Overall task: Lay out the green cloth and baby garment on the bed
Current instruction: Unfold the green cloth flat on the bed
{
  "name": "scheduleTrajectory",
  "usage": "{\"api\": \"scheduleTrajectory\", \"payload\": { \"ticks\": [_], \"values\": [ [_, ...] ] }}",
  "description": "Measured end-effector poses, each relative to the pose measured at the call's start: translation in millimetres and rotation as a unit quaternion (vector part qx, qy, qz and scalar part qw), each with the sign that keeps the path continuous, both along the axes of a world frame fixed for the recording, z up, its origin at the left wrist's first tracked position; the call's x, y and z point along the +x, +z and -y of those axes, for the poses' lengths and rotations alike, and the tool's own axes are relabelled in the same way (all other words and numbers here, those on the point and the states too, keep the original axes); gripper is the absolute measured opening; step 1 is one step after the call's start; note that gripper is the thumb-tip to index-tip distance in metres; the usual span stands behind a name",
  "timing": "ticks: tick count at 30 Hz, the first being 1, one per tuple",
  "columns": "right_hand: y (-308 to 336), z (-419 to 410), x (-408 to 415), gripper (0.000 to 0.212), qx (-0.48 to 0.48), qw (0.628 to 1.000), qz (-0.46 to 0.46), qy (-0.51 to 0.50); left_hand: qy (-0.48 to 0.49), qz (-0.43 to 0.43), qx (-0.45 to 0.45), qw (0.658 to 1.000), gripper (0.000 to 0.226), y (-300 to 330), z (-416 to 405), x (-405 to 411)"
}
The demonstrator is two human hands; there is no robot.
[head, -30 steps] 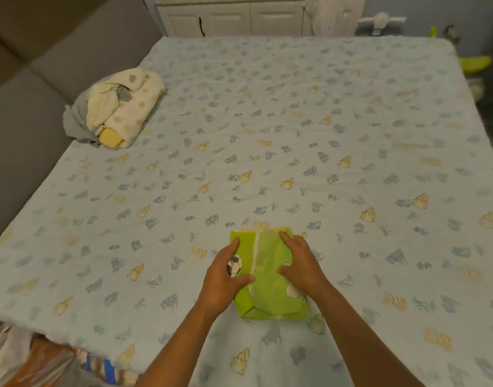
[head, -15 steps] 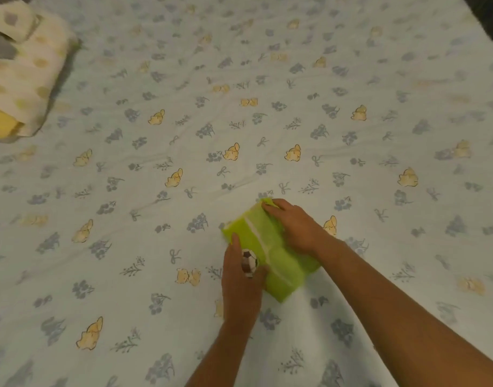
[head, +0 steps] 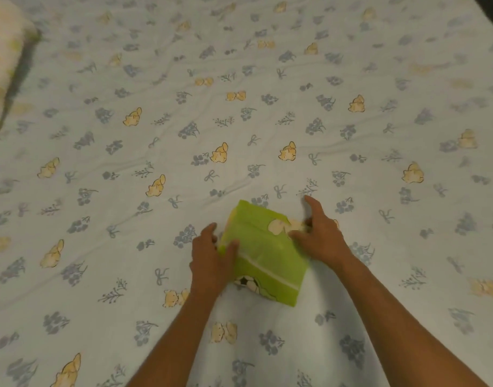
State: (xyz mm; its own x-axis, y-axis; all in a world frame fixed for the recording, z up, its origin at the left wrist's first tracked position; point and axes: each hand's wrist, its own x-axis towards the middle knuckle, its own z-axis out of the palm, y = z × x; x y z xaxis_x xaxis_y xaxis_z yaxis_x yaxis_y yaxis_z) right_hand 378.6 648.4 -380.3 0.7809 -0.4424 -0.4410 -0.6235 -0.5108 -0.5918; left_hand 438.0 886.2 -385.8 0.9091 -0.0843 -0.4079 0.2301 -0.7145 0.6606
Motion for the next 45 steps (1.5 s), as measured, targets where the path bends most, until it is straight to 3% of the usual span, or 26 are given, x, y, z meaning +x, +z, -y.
{"api": "scheduleTrajectory", "payload": {
  "ticks": [6,11,12,14,16,17,20,23,26,28,30,32,35,38,40,41,45],
  "values": [
    [-6,5,-1,0.083,0.055,0.998,-0.001,-0.017,-0.092,-0.086,-0.010,0.992,0.050,-5,1,29],
    [-2,-2,39,0.072,0.035,0.995,0.094,-0.012,0.019,-0.103,0.007,0.995,0.051,-5,-1,4],
    [-1,-4,43,0.069,0.011,0.994,0.109,0.001,0.034,-0.078,0.017,0.996,0.053,-3,-1,3],
    [-1,-6,41,0.059,-0.065,0.989,0.134,0.022,0.008,0.051,0.070,0.996,0.056,-2,0,10],
    [-2,-8,31,0.049,-0.117,0.979,0.157,0.053,-0.077,0.166,0.091,0.979,0.060,0,3,23],
    [-3,-9,25,0.049,-0.124,0.978,0.148,0.079,-0.130,0.182,0.074,0.972,0.062,0,4,31],
    [-7,-8,13,0.069,-0.108,0.983,0.065,0.133,-0.269,0.143,0.061,0.951,0.068,-2,6,47],
    [-8,-10,14,0.071,-0.075,0.990,0.025,0.121,-0.307,0.120,0.116,0.937,0.069,-9,5,54],
    [-5,-11,19,0.045,-0.001,0.998,0.018,0.058,-0.275,0.113,0.144,0.944,0.066,-11,5,56],
    [-2,-9,18,0.023,-0.002,0.998,0.028,0.060,-0.255,0.122,0.146,0.948,0.074,-11,1,55],
    [2,-8,12,0.022,0.011,0.997,0.046,0.060,-0.259,0.115,0.142,0.949,0.081,-9,-2,53],
    [7,-7,4,0.021,0.056,0.994,0.079,0.050,-0.279,0.131,0.145,0.940,0.065,-5,-3,49],
    [18,-8,-13,0.016,0.099,0.989,0.102,0.049,-0.267,0.184,0.101,0.941,0.022,5,-5,39],
    [26,-9,-36,0.013,0.168,0.980,0.093,0.061,-0.252,0.089,-0.012,0.964,0.011,21,-16,19],
    [31,-8,-56,0.008,0.200,0.974,0.053,0.096,-0.274,0.006,-0.066,0.959,0.013,35,-28,-1],
    [32,-7,-66,0.004,0.204,0.971,0.024,0.119,-0.303,-0.012,-0.064,0.951,0.015,40,-34,-12],
    [32,-12,-103,0.030,0.176,0.962,-0.075,0.193,-0.368,-0.093,-0.033,0.925,0.015,44,-53,-56]
  ]
}}
